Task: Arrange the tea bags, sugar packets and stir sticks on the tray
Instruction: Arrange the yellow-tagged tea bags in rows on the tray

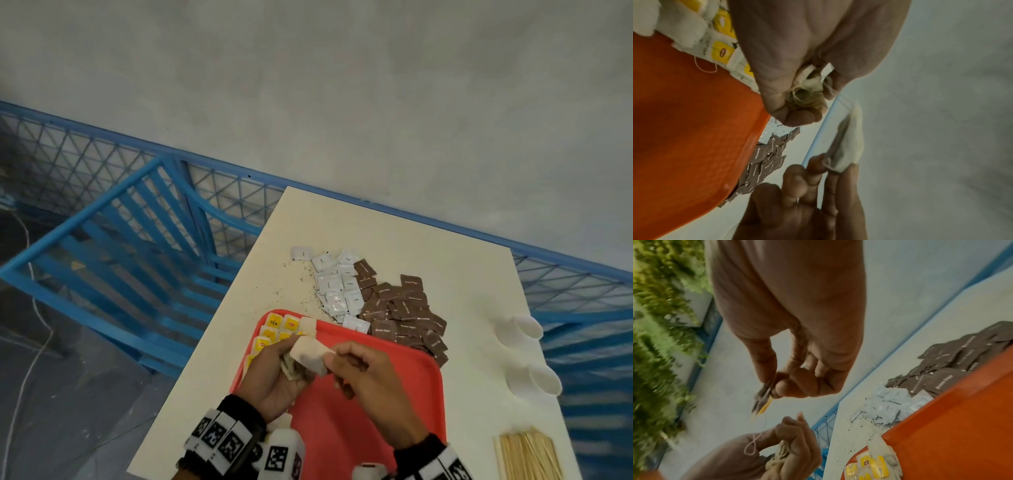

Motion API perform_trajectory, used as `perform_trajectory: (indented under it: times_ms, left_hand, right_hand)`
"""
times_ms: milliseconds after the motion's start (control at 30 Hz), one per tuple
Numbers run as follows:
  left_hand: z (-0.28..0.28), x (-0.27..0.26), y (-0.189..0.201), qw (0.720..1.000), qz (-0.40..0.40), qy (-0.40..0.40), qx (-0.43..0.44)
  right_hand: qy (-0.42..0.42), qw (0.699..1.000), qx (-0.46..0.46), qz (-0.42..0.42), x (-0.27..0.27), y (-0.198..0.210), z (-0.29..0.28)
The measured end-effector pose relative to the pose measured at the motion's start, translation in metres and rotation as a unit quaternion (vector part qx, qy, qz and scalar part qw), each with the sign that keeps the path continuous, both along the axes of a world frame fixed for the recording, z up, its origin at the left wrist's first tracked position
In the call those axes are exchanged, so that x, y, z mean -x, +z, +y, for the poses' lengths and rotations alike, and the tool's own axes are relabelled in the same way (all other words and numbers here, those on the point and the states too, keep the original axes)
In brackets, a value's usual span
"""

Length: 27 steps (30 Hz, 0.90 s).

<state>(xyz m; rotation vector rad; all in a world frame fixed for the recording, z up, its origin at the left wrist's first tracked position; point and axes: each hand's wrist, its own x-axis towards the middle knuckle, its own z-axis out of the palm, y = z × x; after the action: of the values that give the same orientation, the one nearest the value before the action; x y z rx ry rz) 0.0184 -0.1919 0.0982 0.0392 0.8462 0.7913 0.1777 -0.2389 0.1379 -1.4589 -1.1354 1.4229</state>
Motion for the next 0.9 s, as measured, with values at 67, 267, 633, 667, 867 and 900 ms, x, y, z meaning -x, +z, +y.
perform_trajectory:
  times_ms: [67,267,633,667,867,900]
  left_hand:
    - [-0.004,-0.007,0.006,0.999,-0.004,-0.025,-0.027]
    - [-0.015,-0.018,0.028,0.961,0.165,-0.100,-0.197]
    - [-0.014,-0.020,0.056,0.714,0.548,-0.088,-0.428]
    - [-0.014,-0.020,0.055,0.721,0.544,-0.093,-0.419]
    - [-0.015,-0.023,0.058,0.801,0.456,-0.076,-0.380]
    - [-0.015,-0.022,0.061,0.802,0.449,-0.071,-0.388]
  right_hand:
    - [-0.014,1.000,0.010,0.020,-0.013,0.003,-0.002]
    - [-0.052,0.997,0.017,0.049,-0.042,0.000,-0.003]
    - [0.007,0.901,-0.298,-0.315,-0.024,-0.008,-0.005]
    - [0.031,0.880,-0.319,-0.351,-0.018,-0.009,-0.006]
    - [-0.054,0.863,-0.337,-0.373,-0.007,-0.023,-0.004]
    - [-0.067,0.866,-0.340,-0.362,-0.007,-0.023,-0.004]
